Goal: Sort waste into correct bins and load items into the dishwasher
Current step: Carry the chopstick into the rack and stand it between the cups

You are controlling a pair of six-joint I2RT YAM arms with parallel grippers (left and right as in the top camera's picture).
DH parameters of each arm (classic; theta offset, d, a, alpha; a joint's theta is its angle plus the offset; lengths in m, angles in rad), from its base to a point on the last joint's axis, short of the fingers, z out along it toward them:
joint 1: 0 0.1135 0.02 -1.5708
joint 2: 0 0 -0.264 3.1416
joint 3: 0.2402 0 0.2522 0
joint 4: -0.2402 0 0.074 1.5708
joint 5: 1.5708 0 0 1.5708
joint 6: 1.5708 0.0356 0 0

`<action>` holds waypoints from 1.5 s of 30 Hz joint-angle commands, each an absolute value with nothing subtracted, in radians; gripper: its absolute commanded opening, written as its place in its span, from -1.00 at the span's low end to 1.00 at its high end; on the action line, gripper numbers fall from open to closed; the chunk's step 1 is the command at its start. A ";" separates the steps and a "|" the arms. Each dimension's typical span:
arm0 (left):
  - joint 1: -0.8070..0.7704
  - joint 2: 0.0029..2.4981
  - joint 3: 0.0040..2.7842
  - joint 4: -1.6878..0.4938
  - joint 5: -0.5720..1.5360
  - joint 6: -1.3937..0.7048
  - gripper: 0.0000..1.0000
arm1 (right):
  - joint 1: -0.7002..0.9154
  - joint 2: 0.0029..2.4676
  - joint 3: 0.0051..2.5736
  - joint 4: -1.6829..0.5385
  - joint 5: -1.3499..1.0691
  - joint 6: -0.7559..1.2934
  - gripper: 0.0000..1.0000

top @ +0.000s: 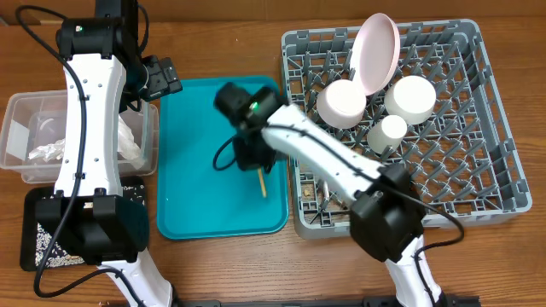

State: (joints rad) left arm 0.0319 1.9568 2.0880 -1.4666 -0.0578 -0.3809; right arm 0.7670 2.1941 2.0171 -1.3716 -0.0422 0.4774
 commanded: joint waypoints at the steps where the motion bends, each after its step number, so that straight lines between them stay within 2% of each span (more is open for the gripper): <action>1: 0.034 1.948 2.099 -1.466 -0.070 -0.359 1.00 | 0.653 2.069 2.086 -1.401 0.036 0.436 -0.92; 7: 0.034 1.948 2.099 -1.466 -0.070 -0.359 1.00 | 0.375 2.044 2.052 -1.584 0.138 0.414 -0.92; 12: 0.034 1.948 2.099 -1.466 -0.070 -0.359 1.00 | 0.296 2.044 1.935 -1.604 0.139 0.414 -0.92; 16: 0.034 1.948 2.099 -1.465 -0.070 -0.359 1.00 | 0.295 2.044 1.857 -1.592 0.139 0.414 -0.92; 33: 0.034 1.948 2.099 -1.465 -0.070 -0.359 1.00 | 0.332 2.044 1.852 -1.642 0.168 0.385 -0.92; 45: 0.034 1.948 2.099 -1.465 -0.070 -0.359 1.00 | 0.484 2.044 1.852 -1.595 0.164 0.332 -0.92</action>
